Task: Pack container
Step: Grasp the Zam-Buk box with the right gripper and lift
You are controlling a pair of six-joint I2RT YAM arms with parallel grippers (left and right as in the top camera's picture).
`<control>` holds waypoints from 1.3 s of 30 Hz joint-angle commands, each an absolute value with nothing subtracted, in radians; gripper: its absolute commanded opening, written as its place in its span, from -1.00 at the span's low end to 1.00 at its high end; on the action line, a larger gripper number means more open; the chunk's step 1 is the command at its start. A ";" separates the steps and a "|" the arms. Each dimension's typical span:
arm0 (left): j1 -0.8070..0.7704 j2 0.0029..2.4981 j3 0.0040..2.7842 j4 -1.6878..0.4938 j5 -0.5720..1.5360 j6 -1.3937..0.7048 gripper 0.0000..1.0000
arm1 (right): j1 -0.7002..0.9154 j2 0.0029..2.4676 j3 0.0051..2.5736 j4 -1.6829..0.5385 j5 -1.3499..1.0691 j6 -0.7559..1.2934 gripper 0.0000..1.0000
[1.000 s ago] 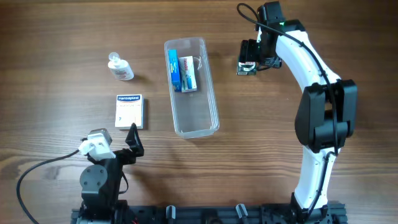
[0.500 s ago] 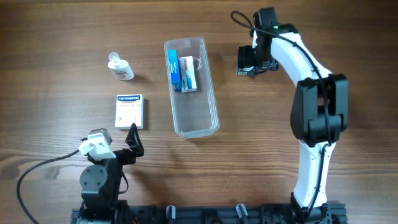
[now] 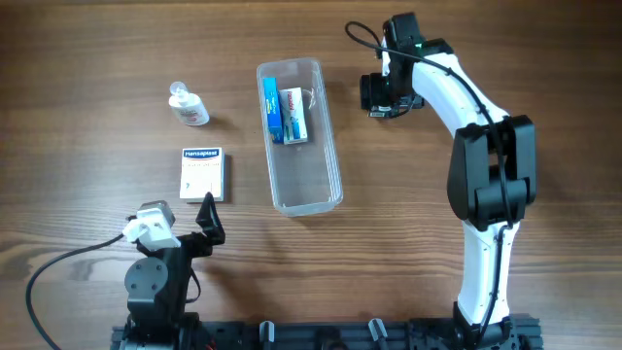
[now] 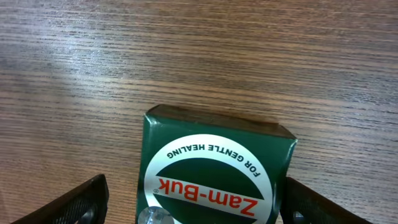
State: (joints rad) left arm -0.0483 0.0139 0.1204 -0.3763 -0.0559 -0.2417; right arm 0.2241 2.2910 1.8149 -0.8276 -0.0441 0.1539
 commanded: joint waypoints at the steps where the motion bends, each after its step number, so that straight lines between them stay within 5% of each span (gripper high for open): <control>1: -0.054 0.007 0.113 -0.373 -0.069 -0.243 0.99 | 0.229 2.321 1.821 -0.823 -0.038 0.134 0.73; 20: -0.054 0.007 0.113 -0.373 -0.069 -0.243 1.00 | 0.258 2.335 1.821 -0.841 0.019 0.189 0.52; 30: -0.054 0.007 0.113 -0.373 -0.070 -0.243 1.00 | 0.265 2.335 1.821 -0.842 0.038 0.210 0.01; 39: -0.054 0.007 0.113 -0.373 -0.069 -0.243 1.00 | 0.265 2.325 1.832 -0.846 0.044 0.210 -0.04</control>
State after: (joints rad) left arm -0.0483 0.0139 0.1204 -0.3763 -0.0559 -0.2417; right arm 0.2634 2.3096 1.8156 -0.8398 0.0273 0.1932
